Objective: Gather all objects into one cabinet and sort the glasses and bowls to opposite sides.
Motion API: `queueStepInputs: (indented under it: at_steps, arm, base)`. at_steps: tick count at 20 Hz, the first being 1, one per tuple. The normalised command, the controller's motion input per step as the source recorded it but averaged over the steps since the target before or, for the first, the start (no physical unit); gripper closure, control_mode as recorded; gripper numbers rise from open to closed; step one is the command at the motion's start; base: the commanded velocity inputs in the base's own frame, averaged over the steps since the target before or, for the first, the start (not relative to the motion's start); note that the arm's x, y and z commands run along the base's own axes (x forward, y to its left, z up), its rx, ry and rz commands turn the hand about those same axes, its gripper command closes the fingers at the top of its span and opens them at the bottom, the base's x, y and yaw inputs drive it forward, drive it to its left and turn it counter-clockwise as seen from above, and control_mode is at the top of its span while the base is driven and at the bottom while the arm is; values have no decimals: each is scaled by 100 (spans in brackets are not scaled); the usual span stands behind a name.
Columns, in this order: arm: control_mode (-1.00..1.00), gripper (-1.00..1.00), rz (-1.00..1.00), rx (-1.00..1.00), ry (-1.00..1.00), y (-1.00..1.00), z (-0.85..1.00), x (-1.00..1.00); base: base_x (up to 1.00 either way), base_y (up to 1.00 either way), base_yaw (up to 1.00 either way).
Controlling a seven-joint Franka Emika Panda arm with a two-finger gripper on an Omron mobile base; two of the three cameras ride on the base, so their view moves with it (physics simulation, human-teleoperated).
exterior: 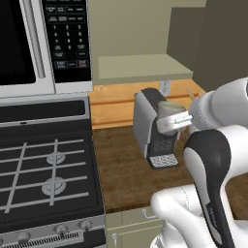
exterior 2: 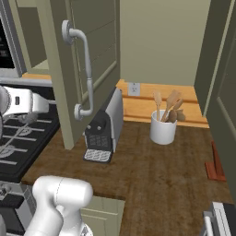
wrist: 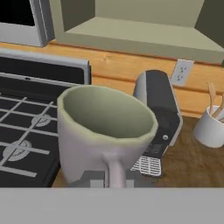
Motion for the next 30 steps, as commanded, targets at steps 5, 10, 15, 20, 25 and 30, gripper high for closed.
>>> queueStepInputs:
  at_steps: [5, 10, 15, 20, 25, 30]
  arm:
    - [-100, 100, 0, 1, 8, 0, -84, -9]
    - [-100, 100, 0, 3, 6, 0, -91, -10]
    - [-100, 100, 0, 1, 7, 0, -59, -5]
    - [100, 100, 0, 1, 4, 0, -22, -5]
    - [100, 100, 0, 0, 0, 0, 0, 0]
    - [100, 100, 0, 0, 0, 0, 0, 0]
  base:
    - [0, 0, 0]
    - [0, 0, 0]
    - [0, 0, 0]
    - [-19, 0, 0]
    - [-86, 0, 0]
    - [-100, 1, 0]
